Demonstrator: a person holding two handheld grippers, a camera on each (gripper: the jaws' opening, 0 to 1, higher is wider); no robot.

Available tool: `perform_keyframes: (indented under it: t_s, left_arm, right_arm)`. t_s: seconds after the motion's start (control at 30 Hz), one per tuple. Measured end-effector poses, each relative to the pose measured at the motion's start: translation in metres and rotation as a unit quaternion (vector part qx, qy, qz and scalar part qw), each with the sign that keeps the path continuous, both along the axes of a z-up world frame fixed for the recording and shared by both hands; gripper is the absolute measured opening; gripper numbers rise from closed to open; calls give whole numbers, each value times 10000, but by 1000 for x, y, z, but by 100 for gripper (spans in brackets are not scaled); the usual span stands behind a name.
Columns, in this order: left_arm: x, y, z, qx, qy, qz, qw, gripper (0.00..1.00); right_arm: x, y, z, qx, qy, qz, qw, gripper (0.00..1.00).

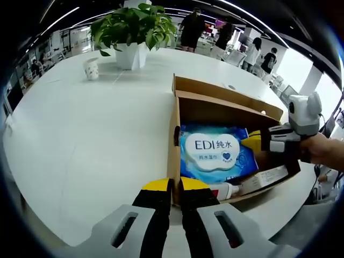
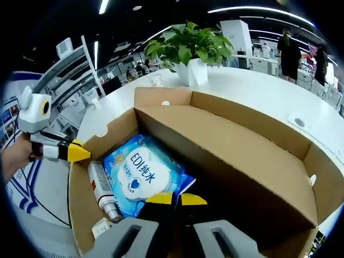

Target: Operate the shoe box by opening the lid, removing the specified soft item, and placing it in the target area until the item is outside and the box remains undamaged.

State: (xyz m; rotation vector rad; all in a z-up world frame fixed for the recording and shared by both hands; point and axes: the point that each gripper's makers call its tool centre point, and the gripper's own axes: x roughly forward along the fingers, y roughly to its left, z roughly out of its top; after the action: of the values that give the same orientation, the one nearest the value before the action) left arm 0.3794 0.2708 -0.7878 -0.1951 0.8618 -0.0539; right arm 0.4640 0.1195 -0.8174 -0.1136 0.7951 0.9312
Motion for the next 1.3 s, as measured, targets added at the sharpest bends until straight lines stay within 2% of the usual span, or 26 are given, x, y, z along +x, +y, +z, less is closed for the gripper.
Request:
perform_keyframes:
  t_s: [0.23, 0.43, 0.67, 1.3]
  left_arm:
    - [0, -1, 0, 10, 2, 0, 10000, 3]
    - [0, -1, 1, 2, -11, 2, 10000, 3]
    - [0, -1, 1, -2, -14, 4, 10000, 3]
    - [0, -4, 1, -37, -52, 19, 10000, 3]
  right_arm:
    - [-3, 1, 14, 4, -305, 199, 9993, 0]
    - [-6, 2, 24, -146, -682, 446, 9966, 0]
    - [-1, 1, 39, -144, -950, 484, 9942, 0]
    - [0, 1, 67, -122, -1277, 490, 9905, 0]
